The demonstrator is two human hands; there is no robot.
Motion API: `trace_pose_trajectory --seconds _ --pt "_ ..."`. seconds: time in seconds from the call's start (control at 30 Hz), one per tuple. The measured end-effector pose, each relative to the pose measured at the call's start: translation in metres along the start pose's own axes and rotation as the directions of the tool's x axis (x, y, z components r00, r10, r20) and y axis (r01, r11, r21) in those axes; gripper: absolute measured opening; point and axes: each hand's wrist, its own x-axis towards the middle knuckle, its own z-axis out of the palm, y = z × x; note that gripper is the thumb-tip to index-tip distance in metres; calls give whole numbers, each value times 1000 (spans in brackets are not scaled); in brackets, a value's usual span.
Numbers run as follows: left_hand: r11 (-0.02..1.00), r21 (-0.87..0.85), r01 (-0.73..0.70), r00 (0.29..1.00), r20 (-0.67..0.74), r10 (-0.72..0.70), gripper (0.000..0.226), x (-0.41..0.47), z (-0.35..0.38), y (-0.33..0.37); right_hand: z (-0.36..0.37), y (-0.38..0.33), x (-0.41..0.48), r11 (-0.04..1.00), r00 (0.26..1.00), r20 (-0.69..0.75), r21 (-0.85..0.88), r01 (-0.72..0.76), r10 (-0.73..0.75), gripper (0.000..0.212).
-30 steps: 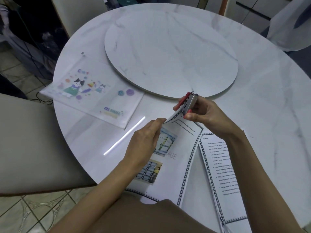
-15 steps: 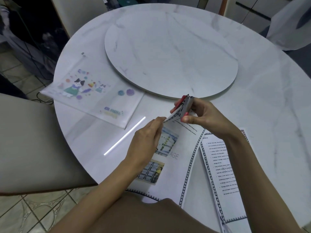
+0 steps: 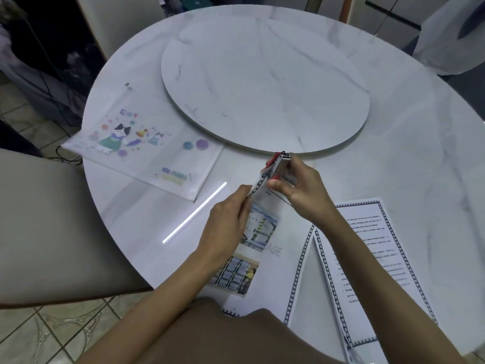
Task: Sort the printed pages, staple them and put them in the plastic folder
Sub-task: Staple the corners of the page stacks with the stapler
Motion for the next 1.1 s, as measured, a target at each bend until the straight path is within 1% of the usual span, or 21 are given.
trace_pose_trajectory --seconds 0.13,0.23,0.3,0.37,0.4,0.47,0.53,0.6,0.63,0.7,0.83,0.87,0.93,1.0,1.1 --pt "1000 11 24 1000 9 -24 16 0 3 -3 17 5 2 999 993 -121 -32 -15 11 27" --pt "999 -8 37 999 -3 -37 7 1 2 -5 23 7 6 998 991 -132 -67 -10 1 26" --pt "999 -17 46 999 -2 -46 4 2 2 -7 23 9 8 997 993 -115 -75 -9 0 25" --pt "995 -36 90 996 11 -89 2 1 3 -11 22 10 9 997 997 -73 -66 -30 25 23" --pt "989 -62 132 991 23 -131 4 1 3 -14 21 11 11 996 998 -45 -77 -48 45 22" --pt "964 -130 233 972 67 -226 17 -2 3 -19 18 13 13 991 996 -3 -94 -91 91 20" --pt "931 -191 312 947 133 -291 26 -6 1 -23 16 17 15 992 991 56 -42 -122 124 22" --pt "914 -217 343 933 189 -306 22 -10 -2 -28 16 19 16 989 986 85 43 -144 140 27" --pt "915 -209 346 930 209 -304 17 -12 -2 -31 16 21 17 987 989 61 82 -139 134 29" --pt "922 -169 349 923 233 -307 13 -17 -4 -35 16 26 18 986 992 -48 126 -110 117 29" --pt "932 -97 350 917 237 -320 22 -27 -4 -45 6 42 13 984 947 -290 149 -102 142 26" --pt "933 -88 349 918 231 -322 24 -30 -4 -46 3 48 9 985 932 -331 128 -113 150 24" --pt "935 -76 346 923 204 -325 24 -33 -5 -49 1 60 -2 982 907 -379 40 -182 184 25" --pt "932 -86 353 929 152 -338 23 -35 -7 -50 1 74 -15 968 897 -386 -42 -249 214 31" --pt "903 -175 392 920 56 -388 26 -41 -15 -54 5 91 -32 938 908 -371 -200 -283 195 41"
